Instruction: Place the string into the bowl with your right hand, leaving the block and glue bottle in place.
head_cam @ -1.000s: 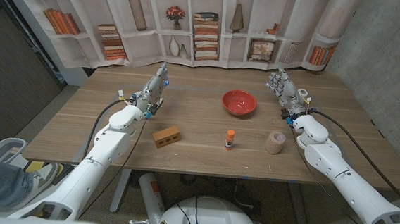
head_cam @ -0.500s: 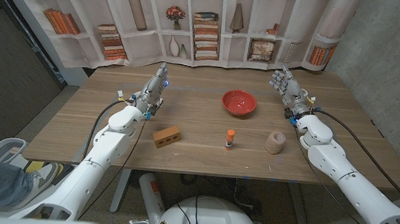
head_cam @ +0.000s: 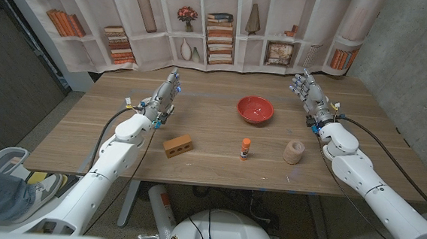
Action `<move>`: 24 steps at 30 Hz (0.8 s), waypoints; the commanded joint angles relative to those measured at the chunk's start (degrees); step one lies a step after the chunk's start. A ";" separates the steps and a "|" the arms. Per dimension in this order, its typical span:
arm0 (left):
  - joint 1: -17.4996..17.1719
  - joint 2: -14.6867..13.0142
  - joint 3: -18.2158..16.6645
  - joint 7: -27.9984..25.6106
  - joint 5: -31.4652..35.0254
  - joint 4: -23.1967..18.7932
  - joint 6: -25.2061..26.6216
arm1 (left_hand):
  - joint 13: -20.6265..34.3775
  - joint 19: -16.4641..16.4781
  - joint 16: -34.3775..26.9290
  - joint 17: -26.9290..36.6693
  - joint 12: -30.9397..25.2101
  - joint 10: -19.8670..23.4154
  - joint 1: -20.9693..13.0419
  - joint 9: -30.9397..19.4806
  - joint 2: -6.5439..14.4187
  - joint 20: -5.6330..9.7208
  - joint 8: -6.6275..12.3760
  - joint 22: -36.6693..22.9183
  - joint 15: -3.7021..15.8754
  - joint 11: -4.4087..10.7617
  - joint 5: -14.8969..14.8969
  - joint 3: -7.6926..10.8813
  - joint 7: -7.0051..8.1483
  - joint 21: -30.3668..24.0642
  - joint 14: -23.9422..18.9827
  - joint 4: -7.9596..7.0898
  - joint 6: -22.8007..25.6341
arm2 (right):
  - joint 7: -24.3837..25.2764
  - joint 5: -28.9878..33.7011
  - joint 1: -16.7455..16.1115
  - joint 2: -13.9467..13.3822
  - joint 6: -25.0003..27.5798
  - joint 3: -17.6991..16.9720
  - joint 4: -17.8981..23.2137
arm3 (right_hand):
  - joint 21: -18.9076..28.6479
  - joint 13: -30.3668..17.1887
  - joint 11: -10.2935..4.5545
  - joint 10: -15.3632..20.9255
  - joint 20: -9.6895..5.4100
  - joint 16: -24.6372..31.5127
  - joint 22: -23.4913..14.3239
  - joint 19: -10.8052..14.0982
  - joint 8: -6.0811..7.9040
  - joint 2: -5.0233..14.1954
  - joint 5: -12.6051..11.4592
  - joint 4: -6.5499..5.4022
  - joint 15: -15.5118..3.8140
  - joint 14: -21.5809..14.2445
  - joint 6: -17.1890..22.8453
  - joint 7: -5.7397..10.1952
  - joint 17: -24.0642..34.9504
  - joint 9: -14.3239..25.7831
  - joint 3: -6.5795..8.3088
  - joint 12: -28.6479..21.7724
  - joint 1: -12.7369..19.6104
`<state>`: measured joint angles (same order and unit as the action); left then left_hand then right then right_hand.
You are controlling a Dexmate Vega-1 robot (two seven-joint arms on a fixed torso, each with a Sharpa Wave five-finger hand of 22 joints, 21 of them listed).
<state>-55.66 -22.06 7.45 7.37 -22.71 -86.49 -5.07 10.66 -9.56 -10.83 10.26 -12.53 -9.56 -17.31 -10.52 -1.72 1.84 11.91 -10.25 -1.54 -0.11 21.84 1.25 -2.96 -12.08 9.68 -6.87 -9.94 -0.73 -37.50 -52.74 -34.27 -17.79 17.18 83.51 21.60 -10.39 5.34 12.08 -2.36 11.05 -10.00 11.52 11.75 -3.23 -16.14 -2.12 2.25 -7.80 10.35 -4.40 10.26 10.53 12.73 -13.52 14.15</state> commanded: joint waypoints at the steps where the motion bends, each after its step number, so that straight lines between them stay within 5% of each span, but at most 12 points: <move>1: -0.57 -1.00 0.33 0.82 0.32 -0.68 -0.16 | 0.19 -6.39 -0.25 0.19 -0.23 -0.32 -0.54 -0.26 0.06 0.42 0.24 -0.17 -0.02 -0.05 0.32 0.08 -0.06 0.13 4.14 0.14 -0.42 | -0.07 -0.43 -1.27 -1.43 -0.06 -1.04 1.78 | -0.26 -0.19 -0.26 0.25 0.00 0.07 -0.15 -0.03 -0.12 0.06 -0.11 0.33 0.13 -0.06 0.15 -0.05 0.16 0.25 0.13 0.14 0.77; 24: -1.18 -2.36 0.71 0.97 0.55 -3.12 0.07 | 0.19 -6.38 -0.23 0.20 -0.20 0.08 -0.92 -0.27 0.32 0.32 0.20 -0.18 0.03 0.10 0.53 -0.12 0.01 0.22 3.85 0.31 -0.02 | 2.26 0.40 -2.92 -2.66 -1.98 -3.46 2.03 | -0.86 -0.20 -0.39 0.51 0.06 -0.02 -0.16 -0.03 -0.20 0.41 -0.14 0.60 -0.11 -0.16 0.25 0.07 0.16 0.27 0.20 0.25 1.15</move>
<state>-56.52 -23.92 8.02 8.04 -22.00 -88.88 -5.03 10.66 -9.56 -10.83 10.26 -12.52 -9.56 -17.53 -10.52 -1.49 1.84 11.91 -10.25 -1.54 -0.11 22.06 1.25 -2.96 -11.85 9.67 -6.87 -9.94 0.35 -37.82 -54.86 -36.22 -19.12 14.73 85.16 21.12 -10.39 5.34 12.08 -2.35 11.05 -10.00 11.51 11.75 -2.92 -16.14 -1.73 2.25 -7.79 10.35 -4.40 10.25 10.53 12.81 -13.52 14.44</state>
